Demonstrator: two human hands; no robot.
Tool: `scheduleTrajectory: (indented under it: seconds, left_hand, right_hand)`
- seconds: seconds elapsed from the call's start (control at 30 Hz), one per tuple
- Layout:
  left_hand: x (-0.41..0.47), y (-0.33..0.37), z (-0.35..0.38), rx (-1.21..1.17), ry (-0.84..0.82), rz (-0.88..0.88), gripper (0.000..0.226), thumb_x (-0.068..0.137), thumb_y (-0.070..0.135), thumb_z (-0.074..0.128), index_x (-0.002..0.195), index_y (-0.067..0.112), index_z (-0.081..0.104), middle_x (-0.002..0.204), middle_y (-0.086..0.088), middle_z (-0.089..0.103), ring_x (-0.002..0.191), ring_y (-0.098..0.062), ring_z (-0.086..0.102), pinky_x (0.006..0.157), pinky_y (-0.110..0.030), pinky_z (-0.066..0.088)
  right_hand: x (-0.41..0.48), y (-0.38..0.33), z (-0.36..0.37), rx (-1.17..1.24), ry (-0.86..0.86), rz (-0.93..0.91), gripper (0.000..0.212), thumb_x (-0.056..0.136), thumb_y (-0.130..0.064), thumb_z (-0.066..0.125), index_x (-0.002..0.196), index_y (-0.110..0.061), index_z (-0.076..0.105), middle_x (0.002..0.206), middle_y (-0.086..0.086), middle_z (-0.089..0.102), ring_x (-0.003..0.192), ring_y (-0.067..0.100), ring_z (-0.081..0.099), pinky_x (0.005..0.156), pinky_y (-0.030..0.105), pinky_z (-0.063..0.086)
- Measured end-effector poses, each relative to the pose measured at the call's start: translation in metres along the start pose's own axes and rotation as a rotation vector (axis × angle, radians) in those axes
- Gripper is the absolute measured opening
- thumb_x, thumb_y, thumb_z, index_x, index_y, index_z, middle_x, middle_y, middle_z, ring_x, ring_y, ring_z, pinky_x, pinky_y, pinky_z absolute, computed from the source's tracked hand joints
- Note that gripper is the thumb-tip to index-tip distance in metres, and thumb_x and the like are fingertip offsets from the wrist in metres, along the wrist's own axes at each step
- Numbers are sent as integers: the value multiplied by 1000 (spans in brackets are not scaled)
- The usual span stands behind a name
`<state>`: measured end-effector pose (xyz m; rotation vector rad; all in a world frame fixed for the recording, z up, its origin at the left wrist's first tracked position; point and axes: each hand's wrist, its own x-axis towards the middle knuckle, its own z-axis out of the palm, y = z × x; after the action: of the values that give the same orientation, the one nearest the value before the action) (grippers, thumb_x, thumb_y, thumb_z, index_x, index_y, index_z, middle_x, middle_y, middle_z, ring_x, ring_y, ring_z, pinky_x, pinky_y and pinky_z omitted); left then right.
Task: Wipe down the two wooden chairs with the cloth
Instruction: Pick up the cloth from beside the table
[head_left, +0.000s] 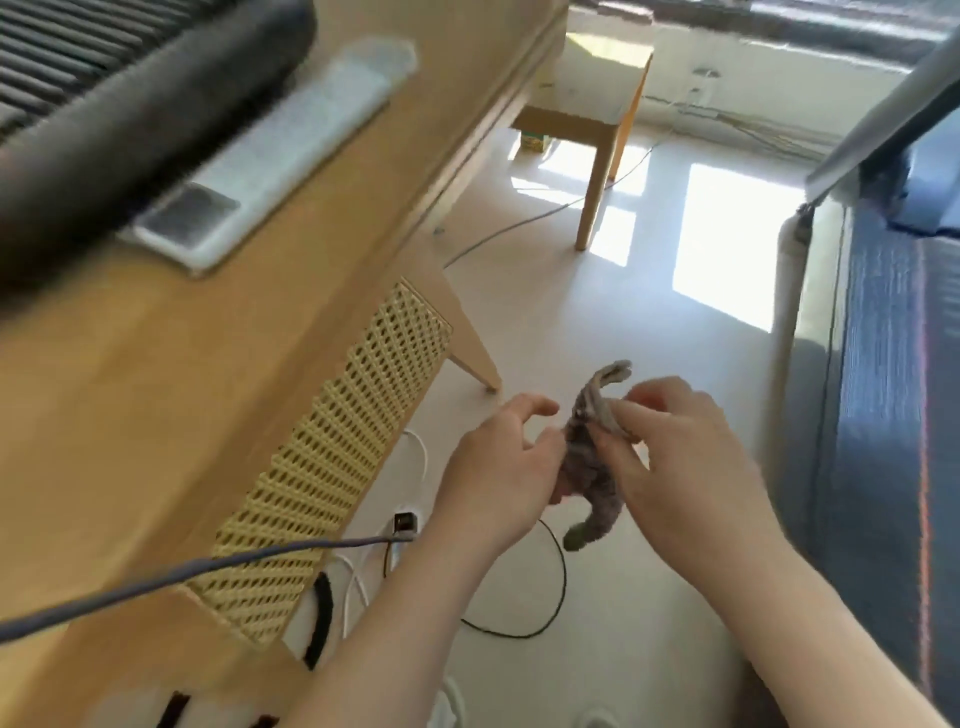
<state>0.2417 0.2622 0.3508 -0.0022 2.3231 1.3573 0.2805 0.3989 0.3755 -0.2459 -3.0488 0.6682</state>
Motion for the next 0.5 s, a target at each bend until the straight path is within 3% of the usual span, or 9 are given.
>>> scheduleTrajectory:
  seconds: [0.1,0.2,0.33,0.43,0.5]
  left_hand:
    - [-50,32,-26,-105,50,8,20,91,35,48,108,41,55,58,9,66,60,-6,65,68,-34,54]
    - [-92,63,-50,-150,209,71,17,90,35,50,104,38,59,77,11,69,75,-6,65,73,-35,54]
    - [-149,107,-78,-207,374,125,24,90,27,56,112,38,59,103,13,60,89,3,55,74,-15,46]
    - [-198,135,-110,-372,350,149,50,80,16,59,124,40,55,116,17,55,107,3,50,91,-20,43]
    - [-232,147,-130,-420,274,184,49,70,14,54,112,37,63,109,12,64,99,-4,58,85,-24,48]
  right_hand:
    - [-14,-31,-46,278,31,-179,19,89,-28,58,97,-34,75,98,-18,65,89,6,59,67,28,48]
    - [-28,-67,-86,478,10,-234,36,86,-13,66,87,-49,66,81,-24,70,78,-4,64,69,11,49]
    - [-48,-114,-140,689,-88,-198,24,83,-9,70,79,-33,73,70,-12,72,66,7,67,63,16,52]
    - [-69,-147,-187,757,-232,-285,21,82,-5,71,75,-24,74,64,-11,70,60,1,62,57,9,45]
    - [-84,-168,-214,726,-316,-375,17,80,-8,74,72,-23,72,60,-14,67,59,-2,59,57,8,42]
